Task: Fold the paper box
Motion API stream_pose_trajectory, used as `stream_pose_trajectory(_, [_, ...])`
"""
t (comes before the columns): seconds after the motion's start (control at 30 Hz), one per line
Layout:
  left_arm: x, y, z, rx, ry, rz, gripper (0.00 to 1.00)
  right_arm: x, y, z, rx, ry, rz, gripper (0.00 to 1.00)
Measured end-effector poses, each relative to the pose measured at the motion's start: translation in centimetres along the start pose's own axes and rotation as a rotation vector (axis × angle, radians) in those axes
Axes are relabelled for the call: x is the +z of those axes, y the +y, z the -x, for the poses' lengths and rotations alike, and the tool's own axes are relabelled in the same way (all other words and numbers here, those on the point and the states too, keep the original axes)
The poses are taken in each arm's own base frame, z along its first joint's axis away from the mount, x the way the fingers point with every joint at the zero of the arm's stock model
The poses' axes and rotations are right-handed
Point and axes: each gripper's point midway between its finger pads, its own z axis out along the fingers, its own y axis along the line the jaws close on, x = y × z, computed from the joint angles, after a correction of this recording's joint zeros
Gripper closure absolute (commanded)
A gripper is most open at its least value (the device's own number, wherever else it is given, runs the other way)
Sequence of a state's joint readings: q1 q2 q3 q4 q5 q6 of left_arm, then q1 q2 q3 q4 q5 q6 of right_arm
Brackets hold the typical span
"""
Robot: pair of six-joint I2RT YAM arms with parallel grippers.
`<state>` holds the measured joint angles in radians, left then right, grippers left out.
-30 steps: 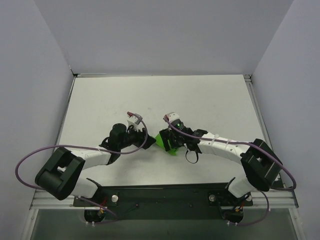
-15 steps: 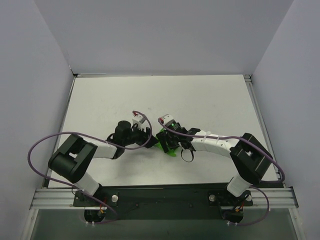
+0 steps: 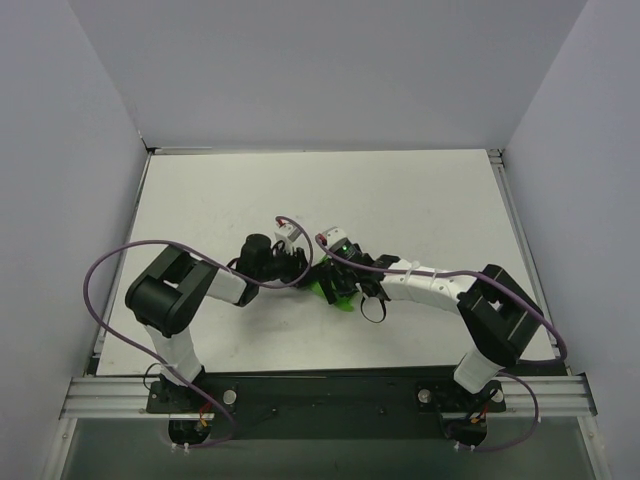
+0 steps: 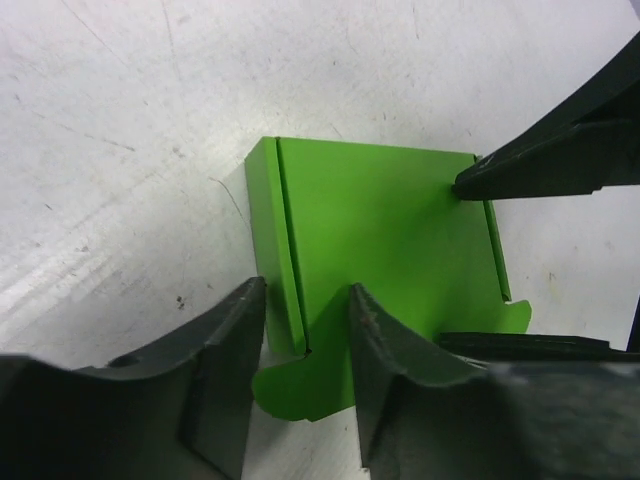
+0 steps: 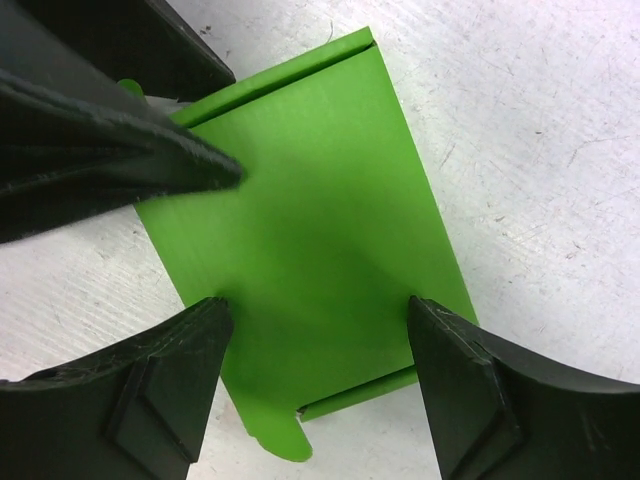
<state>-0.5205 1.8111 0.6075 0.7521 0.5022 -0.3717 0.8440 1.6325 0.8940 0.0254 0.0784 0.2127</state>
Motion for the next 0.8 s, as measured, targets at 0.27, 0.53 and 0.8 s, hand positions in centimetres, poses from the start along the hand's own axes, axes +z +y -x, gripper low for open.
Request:
stream_pose_trajectory(0.27, [0.0,0.2,1.3,0.011,-0.049,-0.003,0.95,0.0,-0.2,0.0,0.010,0.000,0.000,0.26])
stream_pose_trajectory(0.53, [0.0,-0.2,1.2,0.003,-0.042,-0.014,1.00,-0.7,0.0,-0.7,-0.042,-0.001,0.016,0.23])
stream_pose_trajectory(0.8, [-0.4,-0.9,0.3,-0.032,0.007,-0.016,1.00,-1.7,2.0,-0.9,-0.190,-0.058,-0.062,0.21])
